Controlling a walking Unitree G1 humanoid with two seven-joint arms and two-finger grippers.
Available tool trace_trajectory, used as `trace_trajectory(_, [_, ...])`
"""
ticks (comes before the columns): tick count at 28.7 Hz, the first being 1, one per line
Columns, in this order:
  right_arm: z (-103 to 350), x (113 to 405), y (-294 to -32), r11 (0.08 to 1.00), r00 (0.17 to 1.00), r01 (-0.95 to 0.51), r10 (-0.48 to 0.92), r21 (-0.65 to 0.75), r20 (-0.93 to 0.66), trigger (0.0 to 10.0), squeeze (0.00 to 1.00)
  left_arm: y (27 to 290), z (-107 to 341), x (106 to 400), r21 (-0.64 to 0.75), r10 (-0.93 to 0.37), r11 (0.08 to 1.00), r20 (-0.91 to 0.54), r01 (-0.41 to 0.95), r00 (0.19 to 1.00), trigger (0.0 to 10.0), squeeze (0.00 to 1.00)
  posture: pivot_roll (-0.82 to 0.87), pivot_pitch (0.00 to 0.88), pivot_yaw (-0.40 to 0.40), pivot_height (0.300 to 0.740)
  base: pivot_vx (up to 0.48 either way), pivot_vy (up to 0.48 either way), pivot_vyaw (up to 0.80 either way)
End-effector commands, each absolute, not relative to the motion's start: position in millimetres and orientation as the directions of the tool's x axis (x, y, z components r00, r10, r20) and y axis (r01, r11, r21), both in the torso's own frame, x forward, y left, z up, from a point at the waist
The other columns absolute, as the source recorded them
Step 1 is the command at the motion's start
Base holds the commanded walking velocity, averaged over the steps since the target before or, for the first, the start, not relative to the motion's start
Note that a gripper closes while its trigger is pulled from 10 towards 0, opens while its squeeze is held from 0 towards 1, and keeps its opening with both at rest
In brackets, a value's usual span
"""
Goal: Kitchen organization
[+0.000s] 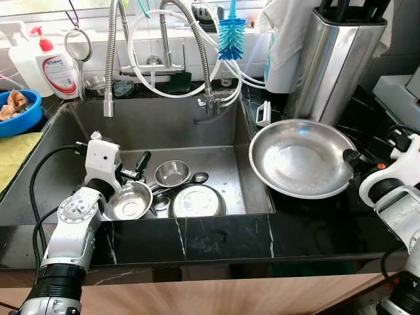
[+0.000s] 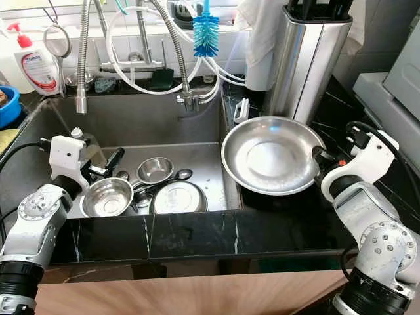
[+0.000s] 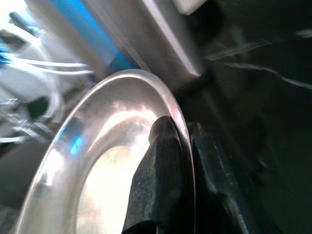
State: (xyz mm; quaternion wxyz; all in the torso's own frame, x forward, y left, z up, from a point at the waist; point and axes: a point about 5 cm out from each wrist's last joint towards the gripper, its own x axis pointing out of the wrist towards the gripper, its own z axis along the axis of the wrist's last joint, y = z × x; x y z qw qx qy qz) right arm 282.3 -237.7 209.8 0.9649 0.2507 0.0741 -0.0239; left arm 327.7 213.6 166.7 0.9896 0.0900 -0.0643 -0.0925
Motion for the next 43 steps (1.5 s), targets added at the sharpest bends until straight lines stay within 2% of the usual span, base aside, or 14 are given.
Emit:
trace_trajectory(1, [225,280,-230,0.905,0.999,-0.013,0.034,0.426,-0.041,2.2,0.0,221,177,331,0.189,-0.143,0.975,0.143,0.115,0.979,10.0,0.0,0.0,0.039,0.031,0.74,0.0,0.0,0.0])
trace_trajectory(2, [228,280,-228,0.916,0.999,-0.04,0.048,0.398,-0.01,9.9,0.0,223,179,331,0.176,-0.13,0.979,0.152,0.102,0.98,10.0,0.0,0.0,0.039,0.031,0.74,0.0,0.0,0.0])
trace_trajectory(11, [241,276,-215,0.928,0.968,-0.2,0.137,0.315,0.213,10.0,0.0,221,194,332,0.016,-0.125,0.992,0.214,0.124,0.969,10.0,0.0,0.01,0.043,0.031,0.74,0.0,0.0,0.0])
trace_trajectory(15, [240,274,-212,0.934,0.954,-0.235,0.17,0.267,0.247,10.0,0.0,212,199,330,-0.143,-0.208,0.959,0.243,0.247,0.948,10.0,0.0,0.01,0.035,0.031,0.74,0.0,0.0,0.0])
trace_trajectory(19, [238,271,-204,0.92,0.929,-0.309,0.239,0.239,0.281,10.0,0.0,197,203,325,-0.217,-0.318,0.9,0.263,0.377,0.911,10.0,0.0,0.01,0.025,0.032,0.74,0.0,0.0,0.0])
trace_trajectory(20, [237,271,-203,0.918,0.927,-0.316,0.246,0.238,0.284,10.0,0.0,192,204,323,-0.249,-0.357,0.871,0.268,0.423,0.895,10.0,1.0,0.01,0.023,0.031,0.74,0.0,0.0,0.0])
trace_trajectory(21, [235,272,-202,0.92,0.929,-0.309,0.238,0.241,0.284,10.0,0.0,186,203,320,-0.297,-0.416,0.821,0.272,0.487,0.868,10.0,1.0,0.01,0.018,0.032,0.74,0.0,0.0,0.0])
trace_trajectory(30, [237,273,-192,0.907,0.909,-0.35,0.269,0.233,0.317,10.0,0.0,175,200,309,-0.355,-0.539,0.722,0.25,0.594,0.804,10.0,1.0,0.02,0.016,0.033,0.74,0.0,0.0,0.0])
trace_trajectory(31, [238,273,-190,0.904,0.905,-0.359,0.277,0.231,0.323,10.0,0.0,171,199,306,-0.347,-0.567,0.707,0.242,0.616,0.787,10.0,0.0,0.02,0.022,0.031,0.74,0.0,0.0,0.0])
trace_trajectory(39, [241,273,-181,0.895,0.885,-0.395,0.31,0.209,0.346,10.0,0.0,151,198,290,-0.304,-0.698,0.625,0.196,0.719,0.689,10.0,0.0,0.02,0.043,0.027,0.74,0.0,0.0,0.0])
trace_trajectory(40, [242,274,-180,0.894,0.884,-0.397,0.312,0.207,0.349,10.0,0.0,150,198,289,-0.305,-0.7,0.621,0.199,0.722,0.686,7.3,0.0,0.02,0.045,0.025,0.74,0.0,0.0,0.0])
trace_trajectory(41, [242,274,-179,0.893,0.883,-0.399,0.314,0.207,0.35,10.0,0.0,150,198,289,-0.306,-0.701,0.618,0.201,0.724,0.684,1.6,0.0,0.02,0.045,0.025,0.74,0.0,0.0,0.0])
trace_trajectory(42, [243,274,-178,0.892,0.881,-0.403,0.317,0.205,0.351,10.0,0.0,150,199,289,-0.308,-0.7,0.618,0.204,0.723,0.685,0.0,0.0,0.02,0.047,0.025,0.74,0.0,0.0,0.0])
trace_trajectory(43, [243,275,-177,0.891,0.879,-0.406,0.321,0.202,0.353,10.0,0.0,150,199,289,-0.307,-0.697,0.621,0.205,0.721,0.687,0.0,0.0,0.02,0.047,0.025,0.74,0.0,0.0,0.0])
